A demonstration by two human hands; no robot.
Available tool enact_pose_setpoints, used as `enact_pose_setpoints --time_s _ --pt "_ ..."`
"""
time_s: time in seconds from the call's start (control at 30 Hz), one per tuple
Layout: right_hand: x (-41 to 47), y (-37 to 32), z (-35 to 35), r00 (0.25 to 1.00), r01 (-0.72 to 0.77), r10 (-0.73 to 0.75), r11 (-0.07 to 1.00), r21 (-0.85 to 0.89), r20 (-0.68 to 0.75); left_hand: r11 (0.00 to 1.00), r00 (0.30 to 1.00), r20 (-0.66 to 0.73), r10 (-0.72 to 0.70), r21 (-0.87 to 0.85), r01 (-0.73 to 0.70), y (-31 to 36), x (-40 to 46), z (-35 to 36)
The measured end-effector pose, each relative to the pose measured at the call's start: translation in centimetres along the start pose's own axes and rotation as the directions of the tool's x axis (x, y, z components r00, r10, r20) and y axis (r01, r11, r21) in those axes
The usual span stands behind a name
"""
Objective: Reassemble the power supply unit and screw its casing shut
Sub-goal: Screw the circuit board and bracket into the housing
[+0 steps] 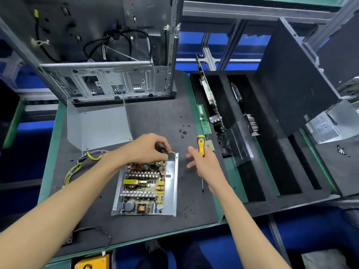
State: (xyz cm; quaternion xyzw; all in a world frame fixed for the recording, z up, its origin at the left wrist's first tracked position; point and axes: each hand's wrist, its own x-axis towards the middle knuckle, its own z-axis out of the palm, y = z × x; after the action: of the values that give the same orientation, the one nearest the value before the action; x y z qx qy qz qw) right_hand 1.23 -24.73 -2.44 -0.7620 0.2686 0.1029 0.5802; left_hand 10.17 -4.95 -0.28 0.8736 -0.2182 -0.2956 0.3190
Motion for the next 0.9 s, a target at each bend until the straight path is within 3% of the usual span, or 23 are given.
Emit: enact_pose_setpoints --time_s 0.17,0.33,0.5,0.57,0.67,0.73,0.8,0.9 --pt "-0.7 -0.9 0.5 0.998 0.008 -0.013 0.995 0.100 0.057 0.995 1.000 -0.012 -0.003 -0.098 0.001 0.0 -0.6 0.2" --pt "-1.5 -1.7 1.1 0.993 0.049 -0.050 0.999 0.021 0.105 0.984 0.992 0.094 0.081 0.152 -0.094 0.2 -0.1 0.9" --pt "-1.4 -2.0 0.8 0.998 -0.044 0.034 0.978 0.202 0.054 0.901 0.980 0.170 0.103 0.401 -0.164 0.1 0.7 2.2" --pt "-1.4 -1.9 0.4 0.999 -0.039 0.033 0.972 0.231 0.028 0.912 0.982 0.170 0.080 0.385 -0.141 -0.2 0.8 2.1" --pt "-1.5 -1.8 -0.5 1.000 -0.017 0.017 0.958 0.287 0.003 0.969 0.976 0.209 0.053 0.227 -0.102 -0.2 1.0 0.9" --pt "-1.3 -1.7 -1.2 1.000 -0.019 0.026 0.934 0.356 -0.015 0.979 0.985 0.166 0.055 0.183 -0.085 0.1 1.8 -0.5" --pt "-1.0 -1.6 -1.9 0.997 -0.012 0.039 0.917 0.398 -0.061 0.989 0.998 0.023 0.061 0.134 -0.064 0.5 3.1 -1.5" --pt "-0.8 -1.4 -3.0 0.988 -0.003 0.058 0.936 0.353 -0.146 0.991 0.992 -0.116 0.042 0.131 -0.027 1.0 5.7 -1.2"
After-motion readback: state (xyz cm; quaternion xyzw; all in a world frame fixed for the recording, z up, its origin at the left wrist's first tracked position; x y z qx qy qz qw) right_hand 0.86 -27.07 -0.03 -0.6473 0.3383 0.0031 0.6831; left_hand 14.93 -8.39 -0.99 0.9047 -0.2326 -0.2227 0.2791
